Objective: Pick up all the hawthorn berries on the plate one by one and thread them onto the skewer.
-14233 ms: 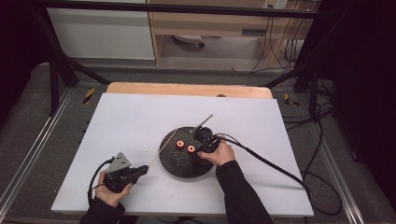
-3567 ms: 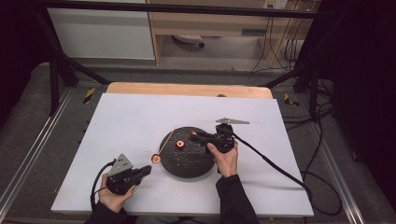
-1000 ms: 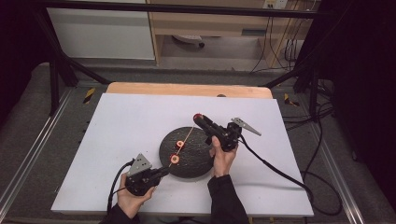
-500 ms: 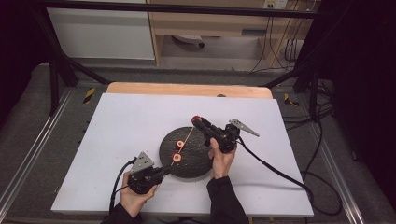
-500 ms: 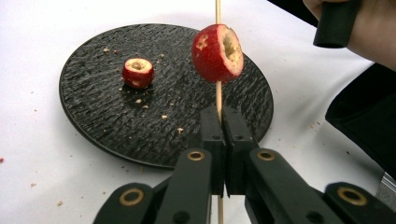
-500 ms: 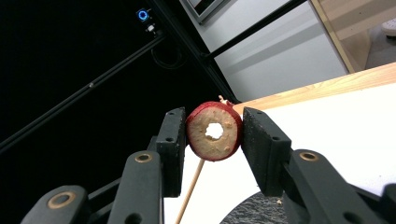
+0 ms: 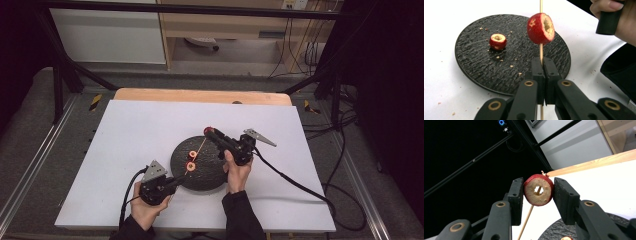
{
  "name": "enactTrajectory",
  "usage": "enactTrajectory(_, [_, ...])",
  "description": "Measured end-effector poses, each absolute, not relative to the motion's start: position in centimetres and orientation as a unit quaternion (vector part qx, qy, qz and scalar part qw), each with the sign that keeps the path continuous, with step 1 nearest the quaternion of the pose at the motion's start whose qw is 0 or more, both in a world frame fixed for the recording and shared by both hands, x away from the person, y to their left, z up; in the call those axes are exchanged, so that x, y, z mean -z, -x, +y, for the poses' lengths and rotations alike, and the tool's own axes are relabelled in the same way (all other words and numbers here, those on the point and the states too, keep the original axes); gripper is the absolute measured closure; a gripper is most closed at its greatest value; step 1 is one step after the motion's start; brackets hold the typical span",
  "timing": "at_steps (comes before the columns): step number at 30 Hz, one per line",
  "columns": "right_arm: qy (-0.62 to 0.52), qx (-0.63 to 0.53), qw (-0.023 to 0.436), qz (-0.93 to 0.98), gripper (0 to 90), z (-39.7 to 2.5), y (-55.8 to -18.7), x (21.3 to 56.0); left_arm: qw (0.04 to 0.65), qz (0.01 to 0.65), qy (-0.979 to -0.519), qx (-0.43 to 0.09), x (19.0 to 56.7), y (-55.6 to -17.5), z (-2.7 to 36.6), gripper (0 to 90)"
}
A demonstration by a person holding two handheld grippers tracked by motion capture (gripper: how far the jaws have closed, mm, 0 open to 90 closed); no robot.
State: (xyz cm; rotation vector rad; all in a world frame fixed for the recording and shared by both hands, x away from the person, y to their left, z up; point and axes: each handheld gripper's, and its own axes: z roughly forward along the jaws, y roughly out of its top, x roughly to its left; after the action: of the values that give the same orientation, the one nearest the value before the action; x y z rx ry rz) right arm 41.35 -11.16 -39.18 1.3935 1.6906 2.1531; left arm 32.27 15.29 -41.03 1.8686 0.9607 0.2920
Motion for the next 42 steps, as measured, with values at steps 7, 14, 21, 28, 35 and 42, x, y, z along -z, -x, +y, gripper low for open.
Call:
enactTrajectory(7, [-0.453, -0.693, 0.017, 0.560, 61.3, -10.9, -41.1, 39.5, 0.490, 0.395, -0.767, -0.125, 40.6, -32.7, 14.9, 88.7])
enactTrajectory(14, [-0.448, -0.686, 0.013, 0.573, 61.3, -10.5, -40.7, 40.1, 0.490, 0.399, -0.765, -0.123, 40.3, -33.6, 14.4, 88.7])
enactTrajectory(21, [-0.447, -0.677, 0.006, 0.585, 61.3, -10.1, -40.2, 40.6, 0.490, 0.400, -0.764, -0.126, 40.2, -34.6, 13.7, 88.7])
enactTrajectory(28, [-0.446, -0.667, 0.006, 0.597, 61.2, -9.9, -39.8, 41.0, 0.491, 0.400, -0.764, -0.128, 40.2, -35.0, 13.3, 88.7])
enactTrajectory(35, [-0.440, -0.663, 0.011, 0.606, 54.4, -10.0, -39.7, 40.9, 0.490, 0.392, -0.768, -0.129, 40.4, -35.0, 13.7, 88.6])
enactTrajectory(42, [-0.426, -0.643, 0.033, 0.636, 41.2, -11.1, -39.5, 40.1, 0.482, 0.384, -0.776, -0.133, 40.7, -34.7, 15.8, 88.6])
